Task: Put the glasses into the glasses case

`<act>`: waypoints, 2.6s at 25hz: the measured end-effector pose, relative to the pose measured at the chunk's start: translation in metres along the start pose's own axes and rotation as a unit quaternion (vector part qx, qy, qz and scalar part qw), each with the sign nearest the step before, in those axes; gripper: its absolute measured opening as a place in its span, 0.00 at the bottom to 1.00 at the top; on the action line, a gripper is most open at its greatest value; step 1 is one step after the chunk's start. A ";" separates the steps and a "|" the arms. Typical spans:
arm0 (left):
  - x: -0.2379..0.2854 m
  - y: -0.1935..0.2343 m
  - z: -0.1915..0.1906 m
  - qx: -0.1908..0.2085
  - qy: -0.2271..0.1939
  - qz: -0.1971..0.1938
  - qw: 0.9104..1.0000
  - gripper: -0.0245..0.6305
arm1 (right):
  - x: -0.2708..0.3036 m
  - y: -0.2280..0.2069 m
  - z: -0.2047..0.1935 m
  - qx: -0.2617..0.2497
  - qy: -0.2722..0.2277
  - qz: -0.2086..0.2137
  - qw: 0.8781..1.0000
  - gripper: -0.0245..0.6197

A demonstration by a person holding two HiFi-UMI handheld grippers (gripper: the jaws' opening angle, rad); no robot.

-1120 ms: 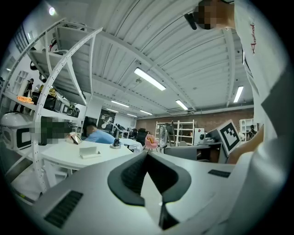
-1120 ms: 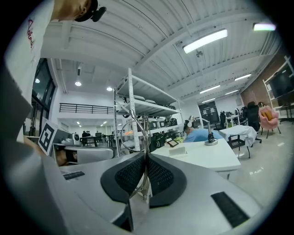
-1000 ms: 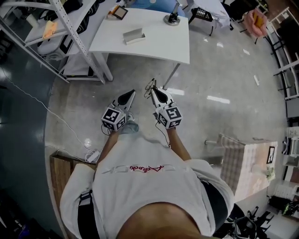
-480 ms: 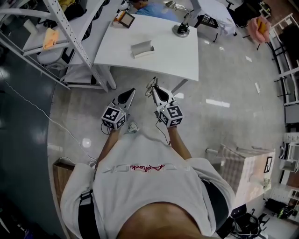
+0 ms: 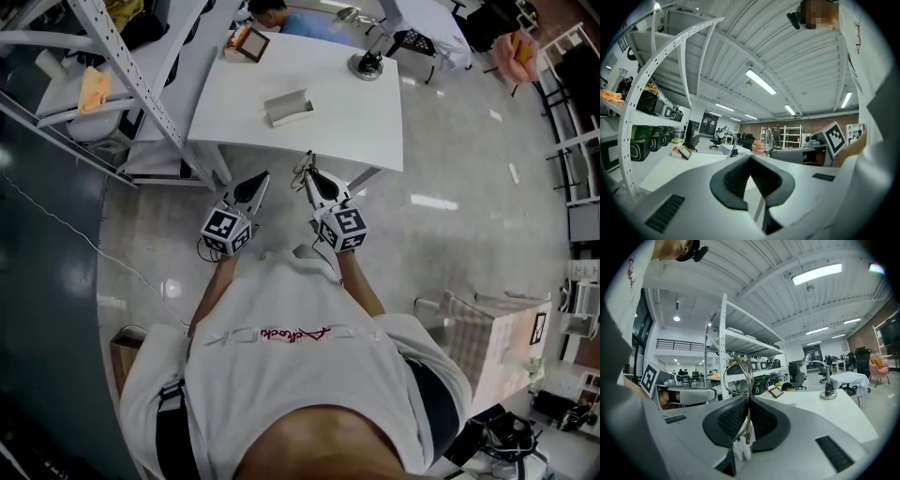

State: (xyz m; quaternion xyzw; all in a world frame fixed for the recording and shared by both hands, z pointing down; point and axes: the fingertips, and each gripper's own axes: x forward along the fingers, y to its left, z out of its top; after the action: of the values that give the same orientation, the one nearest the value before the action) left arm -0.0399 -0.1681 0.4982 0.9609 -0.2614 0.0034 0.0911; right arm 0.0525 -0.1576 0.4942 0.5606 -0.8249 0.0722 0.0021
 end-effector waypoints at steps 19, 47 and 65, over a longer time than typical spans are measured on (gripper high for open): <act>0.055 0.052 -0.023 -0.018 0.032 0.006 0.999 0.05 | 0.060 -0.048 -0.033 0.021 0.035 0.006 0.999 0.05; 0.178 0.173 -0.040 -0.074 0.091 0.063 0.991 0.05 | 0.182 -0.162 -0.100 0.082 0.157 0.046 0.983 0.05; 0.177 0.202 -0.060 -0.102 0.098 0.092 0.986 0.05 | 0.230 -0.154 -0.142 -0.283 0.279 0.206 0.894 0.05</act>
State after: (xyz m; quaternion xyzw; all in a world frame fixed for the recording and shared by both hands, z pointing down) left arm 0.0139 -0.4176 0.6015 0.9134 -0.3375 0.0794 0.2135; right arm 0.0982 -0.4085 0.6719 0.3106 -0.8730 -0.0115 0.3759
